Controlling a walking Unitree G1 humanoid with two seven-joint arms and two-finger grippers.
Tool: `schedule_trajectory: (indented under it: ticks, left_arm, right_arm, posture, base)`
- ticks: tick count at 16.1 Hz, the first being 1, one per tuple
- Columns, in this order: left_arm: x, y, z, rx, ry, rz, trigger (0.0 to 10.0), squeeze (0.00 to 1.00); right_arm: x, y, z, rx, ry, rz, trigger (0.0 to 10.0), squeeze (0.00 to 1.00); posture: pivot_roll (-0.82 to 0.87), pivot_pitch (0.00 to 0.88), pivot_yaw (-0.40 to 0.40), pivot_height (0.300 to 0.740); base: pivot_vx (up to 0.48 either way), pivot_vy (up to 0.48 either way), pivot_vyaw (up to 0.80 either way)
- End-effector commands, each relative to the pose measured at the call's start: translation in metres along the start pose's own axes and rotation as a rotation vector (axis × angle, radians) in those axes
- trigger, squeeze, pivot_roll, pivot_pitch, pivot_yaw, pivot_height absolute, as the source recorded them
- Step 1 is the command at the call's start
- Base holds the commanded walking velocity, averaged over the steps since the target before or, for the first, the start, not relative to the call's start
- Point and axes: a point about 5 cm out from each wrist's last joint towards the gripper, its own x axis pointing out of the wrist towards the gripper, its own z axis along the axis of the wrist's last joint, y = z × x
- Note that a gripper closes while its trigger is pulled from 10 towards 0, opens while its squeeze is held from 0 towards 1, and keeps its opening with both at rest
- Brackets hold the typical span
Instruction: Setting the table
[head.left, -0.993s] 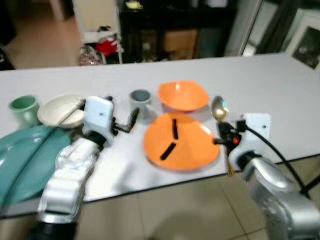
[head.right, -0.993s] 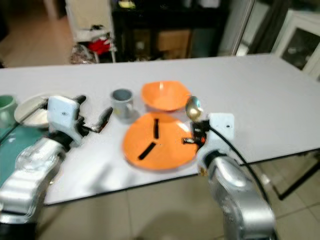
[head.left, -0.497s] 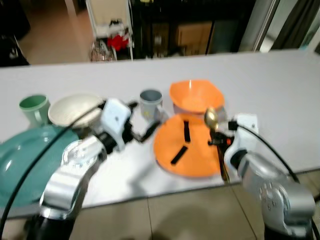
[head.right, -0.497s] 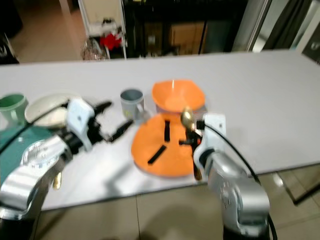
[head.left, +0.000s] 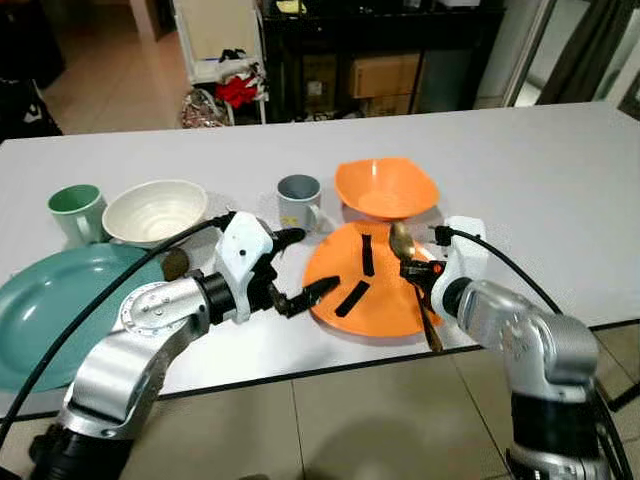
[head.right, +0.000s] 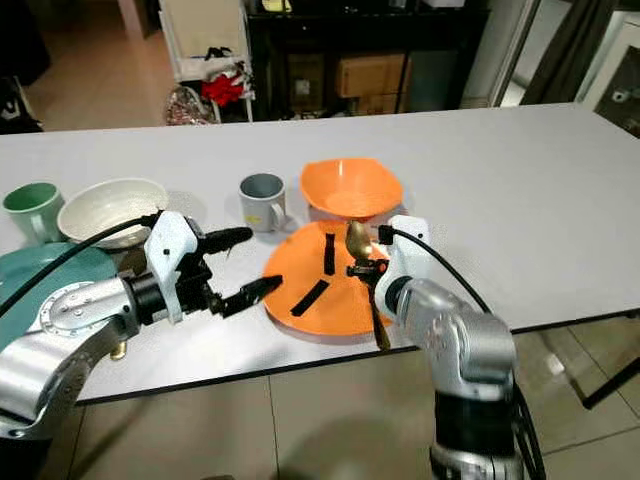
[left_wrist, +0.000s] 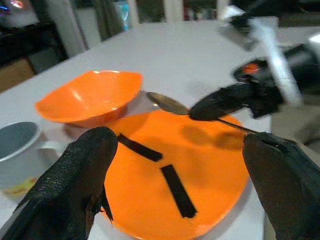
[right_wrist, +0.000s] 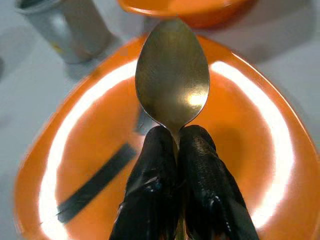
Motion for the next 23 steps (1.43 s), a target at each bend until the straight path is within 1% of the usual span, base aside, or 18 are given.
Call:
schedule_trajectory:
  ticks: [1, 2, 5, 6, 9, 11, 12, 13, 14, 16, 18, 19, 20, 21, 22, 23]
  left_arm:
    - [-0.001, -0.003, 0.001, -0.002, 0.011, -0.043, 10.0, 0.00]
    - [-0.002, -0.004, 0.001, -0.004, 0.016, -0.051, 10.0, 0.00]
    - [-0.005, -0.005, 0.001, -0.007, 0.023, -0.055, 10.0, 0.00]
    - [-0.006, -0.006, 0.000, -0.009, 0.030, -0.061, 10.0, 0.00]
    - [-0.009, -0.007, 0.000, -0.014, 0.037, -0.068, 10.0, 0.00]
    - [-0.009, -0.006, 0.000, -0.013, 0.040, -0.070, 10.0, 0.00]
    - [-0.009, -0.006, 0.000, -0.012, 0.041, -0.070, 10.0, 0.00]
    - [-0.009, -0.007, 0.000, -0.013, 0.042, -0.069, 10.0, 0.00]
    - [-0.009, -0.007, 0.000, -0.013, 0.043, -0.069, 10.0, 0.00]
    - [-0.010, -0.006, 0.001, -0.013, 0.043, -0.066, 10.0, 0.00]
    - [-0.010, -0.003, 0.004, -0.014, 0.022, -0.045, 10.0, 0.00]
    - [-0.011, -0.001, 0.006, -0.015, 0.011, -0.029, 10.0, 0.00]
    - [-0.013, 0.000, 0.008, -0.013, 0.003, -0.017, 10.0, 0.00]
    - [-0.015, 0.001, 0.009, -0.013, -0.004, 0.001, 10.0, 0.00]
    - [-0.018, 0.002, 0.010, -0.017, -0.009, 0.019, 10.0, 0.00]
    - [-0.024, 0.006, 0.011, -0.019, -0.019, 0.104, 10.0, 0.00]
  right_arm:
    - [0.005, -0.004, 0.006, 0.011, -0.007, -0.023, 10.0, 0.00]
    - [0.010, -0.005, 0.008, 0.040, 0.001, -0.023, 10.0, 0.00]
    - [0.022, -0.008, 0.010, 0.044, 0.020, -0.061, 10.0, 0.00]
    - [0.027, -0.009, 0.009, 0.065, 0.042, -0.066, 10.0, 0.00]
    - [0.038, -0.013, 0.011, 0.106, 0.044, -0.079, 10.0, 0.00]
    - [0.041, -0.013, 0.008, 0.088, 0.061, -0.085, 10.0, 0.00]
    - [0.042, -0.014, 0.006, 0.083, 0.067, -0.089, 10.0, 0.31]
    - [0.043, -0.014, 0.006, 0.076, 0.070, -0.092, 10.0, 0.92]
    - [0.043, -0.014, 0.005, 0.076, 0.070, -0.092, 10.0, 1.00]
    - [0.042, -0.013, 0.010, 0.051, 0.034, -0.094, 10.0, 1.00]
    - [0.028, -0.006, 0.024, -0.060, -0.067, -0.084, 10.0, 1.00]
    - [0.019, -0.004, 0.031, -0.156, -0.151, -0.100, 10.0, 1.00]
    - [0.004, 0.001, 0.037, -0.256, -0.257, -0.116, 10.0, 1.00]
    - [-0.010, 0.006, 0.038, -0.277, -0.311, -0.110, 10.0, 1.00]
    - [-0.020, 0.010, 0.037, -0.259, -0.339, -0.100, 10.0, 1.00]
    - [-0.041, 0.022, 0.035, -0.281, -0.427, -0.049, 10.0, 1.00]
  posture:
    - [0.01, 0.000, 0.024, 0.740]
    - [0.01, 0.000, 0.024, 0.740]
    - [0.02, 0.000, 0.018, 0.740]
    - [0.01, 0.000, 0.019, 0.740]
    - [0.01, 0.000, 0.026, 0.740]
    - [0.02, 0.000, 0.027, 0.740]
    - [0.02, 0.000, 0.026, 0.740]
    - [0.02, 0.000, 0.026, 0.740]
    - [0.02, 0.000, 0.026, 0.740]
    - [0.02, 0.000, 0.029, 0.740]
    - [0.02, 0.000, 0.027, 0.740]
    - [0.02, 0.000, 0.027, 0.740]
    - [0.02, 0.000, 0.028, 0.740]
    - [0.01, 0.000, 0.033, 0.740]
    - [0.01, 0.000, 0.038, 0.740]
    - [0.00, 0.000, 0.055, 0.740]
  base:
    - [0.000, 0.000, 0.00]
    - [0.000, 0.000, 0.00]
    - [0.000, 0.000, 0.00]
    - [0.000, 0.000, 0.00]
    - [0.000, 0.000, 0.00]
    - [0.000, 0.000, 0.00]
    - [0.000, 0.000, 0.00]
    - [0.000, 0.000, 0.00]
    - [0.000, 0.000, 0.00]
    - [0.000, 0.000, 0.00]
    - [0.000, 0.000, 0.00]
    - [0.000, 0.000, 0.00]
    - [0.000, 0.000, 0.00]
    - [0.000, 0.000, 0.00]
    - [0.000, 0.000, 0.00]
    - [0.000, 0.000, 0.00]
